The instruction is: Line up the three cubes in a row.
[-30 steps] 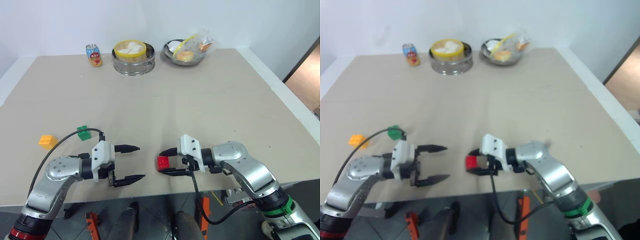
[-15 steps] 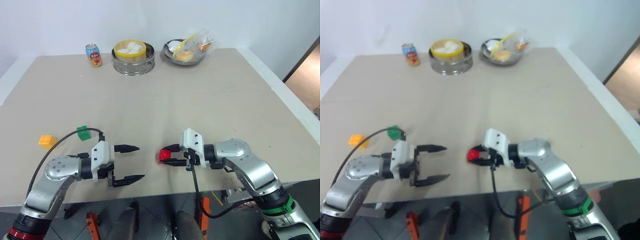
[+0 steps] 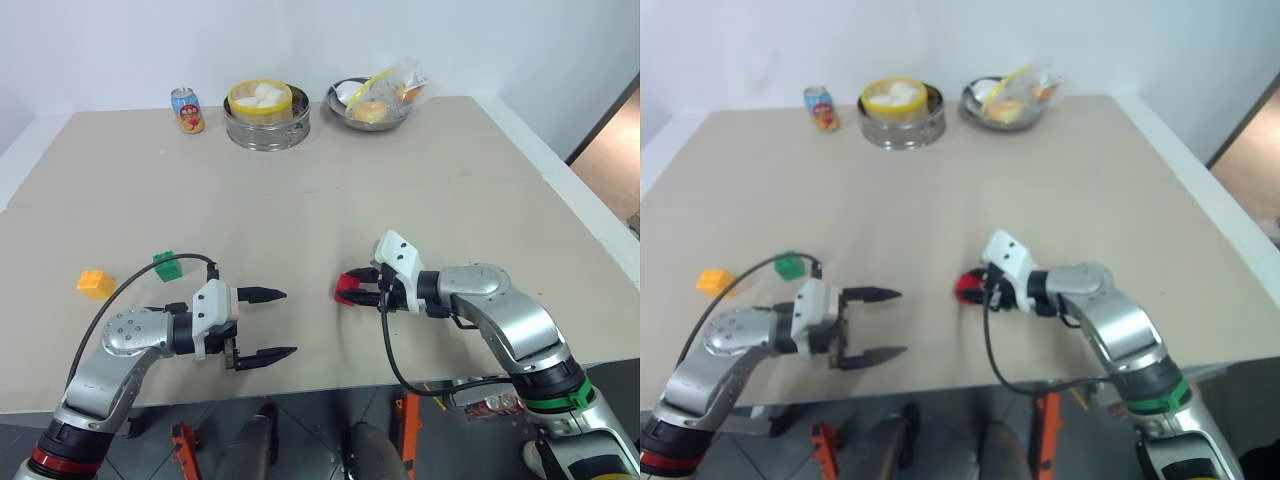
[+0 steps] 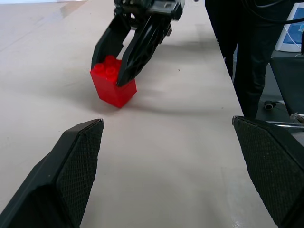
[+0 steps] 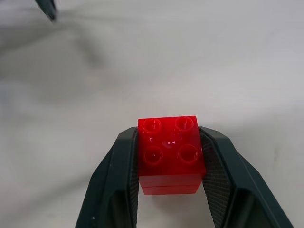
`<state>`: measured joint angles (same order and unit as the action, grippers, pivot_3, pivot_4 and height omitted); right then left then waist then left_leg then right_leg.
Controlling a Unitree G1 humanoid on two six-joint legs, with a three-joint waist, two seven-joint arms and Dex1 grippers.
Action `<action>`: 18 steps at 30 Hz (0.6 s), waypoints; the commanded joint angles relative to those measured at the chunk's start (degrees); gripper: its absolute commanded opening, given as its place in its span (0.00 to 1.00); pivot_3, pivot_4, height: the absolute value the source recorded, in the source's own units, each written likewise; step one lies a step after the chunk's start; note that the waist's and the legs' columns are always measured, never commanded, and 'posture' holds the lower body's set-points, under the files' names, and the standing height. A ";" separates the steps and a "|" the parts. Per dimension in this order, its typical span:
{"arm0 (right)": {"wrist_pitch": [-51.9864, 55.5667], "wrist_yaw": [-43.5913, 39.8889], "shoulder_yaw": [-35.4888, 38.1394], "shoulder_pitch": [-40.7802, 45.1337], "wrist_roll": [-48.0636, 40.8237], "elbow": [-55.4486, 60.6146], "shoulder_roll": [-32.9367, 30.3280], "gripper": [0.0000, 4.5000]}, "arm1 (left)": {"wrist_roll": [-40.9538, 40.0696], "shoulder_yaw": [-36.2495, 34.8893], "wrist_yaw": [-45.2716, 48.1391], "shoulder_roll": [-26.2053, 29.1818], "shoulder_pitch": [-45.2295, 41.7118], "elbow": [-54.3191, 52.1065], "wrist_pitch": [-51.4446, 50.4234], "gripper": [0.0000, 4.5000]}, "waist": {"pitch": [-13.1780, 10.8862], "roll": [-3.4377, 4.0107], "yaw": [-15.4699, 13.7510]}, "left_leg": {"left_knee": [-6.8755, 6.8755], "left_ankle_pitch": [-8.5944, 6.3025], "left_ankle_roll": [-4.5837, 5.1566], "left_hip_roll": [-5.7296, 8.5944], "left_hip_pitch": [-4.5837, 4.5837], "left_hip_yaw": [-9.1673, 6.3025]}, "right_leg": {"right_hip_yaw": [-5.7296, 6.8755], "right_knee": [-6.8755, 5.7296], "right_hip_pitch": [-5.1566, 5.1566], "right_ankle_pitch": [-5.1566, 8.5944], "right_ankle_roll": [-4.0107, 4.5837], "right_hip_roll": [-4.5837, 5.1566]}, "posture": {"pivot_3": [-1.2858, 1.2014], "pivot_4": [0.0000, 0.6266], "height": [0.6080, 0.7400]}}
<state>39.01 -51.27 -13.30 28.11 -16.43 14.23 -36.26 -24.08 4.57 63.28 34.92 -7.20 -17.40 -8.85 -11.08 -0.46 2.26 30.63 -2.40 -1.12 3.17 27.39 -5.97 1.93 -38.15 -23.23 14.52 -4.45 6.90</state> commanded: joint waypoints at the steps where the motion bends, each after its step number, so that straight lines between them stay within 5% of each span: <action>1: -3.74 -2.71 -0.61 1.57 0.25 0.31 -0.26 0.27 | -0.12 -0.29 -0.20 0.09 -0.52 -0.71 0.81 1.00 | 0.00 0.00 0.01 | 0.01 0.00 0.00 0.00 0.00 0.01 | 0.00 0.00 0.01 0.00 -0.01 -0.01 | 0.52 0.24 1.00; 18: -13.33 -17.00 -5.61 8.74 2.82 -11.14 -0.03 0.27 | 0.06 -0.38 -0.81 0.09 -0.04 -1.23 0.89 1.00 | 0.00 0.00 0.11 | 0.12 0.00 0.00 -0.02 0.00 -0.03 | 0.01 0.00 0.04 -0.08 -0.02 -0.06 | 0.52 0.24 1.00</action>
<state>27.29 -67.51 -19.23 35.22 -14.07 3.53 -36.71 -23.91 4.58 62.85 34.91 -7.24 -17.30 -8.84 -11.08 -0.46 2.37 30.76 -2.40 -1.12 3.15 27.39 -6.00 1.94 -38.16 -23.19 14.44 -4.48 6.82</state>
